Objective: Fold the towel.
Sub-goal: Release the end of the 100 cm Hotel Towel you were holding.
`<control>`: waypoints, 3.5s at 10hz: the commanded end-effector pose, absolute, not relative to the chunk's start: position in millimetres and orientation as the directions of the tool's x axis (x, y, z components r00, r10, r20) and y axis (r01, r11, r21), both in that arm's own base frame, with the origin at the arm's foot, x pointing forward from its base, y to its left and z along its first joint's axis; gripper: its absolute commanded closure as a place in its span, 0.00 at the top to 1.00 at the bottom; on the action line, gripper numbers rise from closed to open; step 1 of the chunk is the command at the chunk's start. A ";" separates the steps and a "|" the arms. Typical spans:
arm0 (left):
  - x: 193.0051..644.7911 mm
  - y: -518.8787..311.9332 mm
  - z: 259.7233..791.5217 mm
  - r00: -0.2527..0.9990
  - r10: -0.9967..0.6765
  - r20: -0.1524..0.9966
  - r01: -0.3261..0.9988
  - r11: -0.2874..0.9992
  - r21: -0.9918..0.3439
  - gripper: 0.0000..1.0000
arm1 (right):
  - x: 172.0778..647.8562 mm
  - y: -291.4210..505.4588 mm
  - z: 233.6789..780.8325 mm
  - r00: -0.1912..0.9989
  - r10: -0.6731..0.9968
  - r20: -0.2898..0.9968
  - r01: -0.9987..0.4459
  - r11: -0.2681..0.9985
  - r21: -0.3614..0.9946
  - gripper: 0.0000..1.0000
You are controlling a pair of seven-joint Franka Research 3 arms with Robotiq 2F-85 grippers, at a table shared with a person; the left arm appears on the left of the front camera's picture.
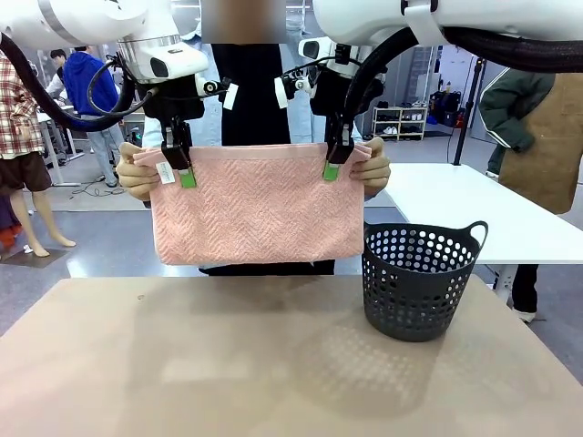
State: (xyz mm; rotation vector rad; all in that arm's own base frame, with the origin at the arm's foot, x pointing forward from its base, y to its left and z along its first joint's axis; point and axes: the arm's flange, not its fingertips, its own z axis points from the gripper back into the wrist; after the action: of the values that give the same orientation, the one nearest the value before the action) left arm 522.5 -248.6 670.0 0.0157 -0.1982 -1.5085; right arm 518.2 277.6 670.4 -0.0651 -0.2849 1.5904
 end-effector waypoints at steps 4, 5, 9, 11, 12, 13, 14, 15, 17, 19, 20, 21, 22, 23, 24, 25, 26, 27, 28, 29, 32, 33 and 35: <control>522.4 -247.6 671.6 0.051 -0.991 0.121 0.988 0.068 0.135 0.00 | 519.3 277.7 672.7 -0.042 0.990 0.136 -0.975 -0.011 -0.223 0.04; 522.4 -247.6 671.6 0.051 -0.991 0.121 0.988 0.068 0.135 0.00 | 519.5 277.9 673.8 -0.043 0.990 0.136 -0.974 -0.011 -0.225 0.04; 522.6 -245.5 671.8 0.055 -0.990 0.129 0.988 0.073 0.137 0.44 | 520.1 276.7 678.6 -0.027 0.988 0.152 -0.969 0.012 -0.247 0.41; 521.7 -243.0 676.0 0.071 -0.986 0.149 0.985 0.093 0.146 0.75 | 519.3 278.1 681.0 -0.034 0.987 0.155 -0.969 0.006 -0.248 0.77; 519.2 -243.6 679.9 0.081 -0.985 0.152 0.982 0.105 0.154 1.00 | 516.2 280.5 685.4 -0.040 0.988 0.152 -0.967 0.000 -0.256 1.00; 516.6 -244.5 684.2 0.080 -0.985 0.154 0.982 0.104 0.158 1.00 | 512.7 281.5 690.4 -0.043 0.988 0.150 -0.964 -0.001 -0.267 1.00; 512.7 -244.0 690.2 0.076 -0.984 0.162 0.981 0.103 0.166 1.00 | 509.1 279.5 696.2 -0.031 0.987 0.160 -0.962 0.014 -0.274 1.00; 508.5 -241.4 696.5 0.085 -0.981 0.176 0.978 0.116 0.175 0.90 | 504.4 275.8 701.8 -0.027 0.984 0.178 -0.960 0.024 -0.280 0.83; 492.4 -223.7 717.6 0.106 -0.965 0.239 0.964 0.159 0.214 1.00 | 486.8 261.4 723.6 -0.022 0.972 0.233 -0.947 0.054 -0.316 1.00; 467.7 -184.4 739.6 0.112 -0.924 0.366 0.949 0.209 0.238 1.00 | 462.1 219.1 755.3 0.016 0.905 0.424 -0.936 0.163 -0.312 1.00; 454.4 -165.8 746.4 0.110 -0.884 0.455 0.942 0.238 0.235 1.00 | 449.2 198.2 765.5 0.020 0.863 0.505 -0.927 0.206 -0.315 1.00; 442.1 -149.4 748.8 0.121 -0.850 0.512 0.931 0.277 0.239 1.00 | 435.9 180.4 770.4 0.047 0.838 0.543 -0.913 0.258 -0.318 1.00; 429.4 -134.7 746.2 0.138 -0.824 0.549 0.924 0.307 0.228 1.00 | 421.5 162.2 772.0 0.078 0.820 0.567 -0.897 0.306 -0.320 1.00; 408.5 -113.7 744.3 0.168 -0.784 0.597 0.909 0.358 0.214 1.00 | 401.0 137.4 770.6 0.107 0.780 0.616 -0.883 0.360 -0.302 1.00; 387.2 -90.6 742.7 0.200 -0.746 0.636 0.884 0.417 0.211 1.00 | 384.8 113.6 764.6 0.148 0.731 0.667 -0.870 0.417 -0.264 1.00; 366.8 -69.3 736.5 0.239 -0.695 0.678 0.859 0.477 0.186 1.00 | 371.3 88.4 754.4 0.187 0.674 0.715 -0.856 0.469 -0.218 1.00; 348.8 -49.4 726.4 0.279 -0.640 0.716 0.833 0.532 0.151 1.00 | 358.1 63.6 741.6 0.238 0.613 0.754 -0.826 0.536 -0.175 1.00; 327.2 -28.5 715.9 0.339 -0.586 0.736 0.789 0.603 0.117 1.00 | 338.6 43.2 728.3 0.272 0.556 0.786 -0.801 0.583 -0.135 1.00; 312.8 -16.1 708.3 0.362 -0.544 0.757 0.756 0.647 0.104 1.00 | 325.7 25.9 717.4 0.289 0.513 0.808 -0.783 0.613 -0.109 1.00; 301.5 -3.3 702.3 0.373 -0.495 0.784 0.736 0.673 0.075 1.00 | 321.0 9.1 707.4 0.300 0.474 0.828 -0.774 0.628 -0.079 1.00; 280.2 32.9 676.7 0.459 -0.338 0.822 0.644 0.764 -0.046 1.00 | 303.4 -23.6 677.1 0.347 0.393 0.852 -0.726 0.687 -0.022 1.00; 278.3 36.1 668.3 0.475 -0.317 0.821 0.639 0.766 -0.074 1.00 | 298.5 -27.3 671.7 0.357 0.374 0.856 -0.716 0.698 -0.007 1.00; 285.2 31.1 667.6 0.475 -0.343 0.811 0.645 0.762 -0.055 1.00 | 307.7 -20.5 669.9 0.367 0.438 0.821 -0.736 0.676 -0.032 1.00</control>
State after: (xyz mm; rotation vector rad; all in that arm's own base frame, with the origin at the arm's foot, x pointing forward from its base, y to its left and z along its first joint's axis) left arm 280.2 42.5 665.5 -0.3919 -0.8761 -0.6329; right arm 302.4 -31.0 670.8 0.3887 -0.9458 0.7707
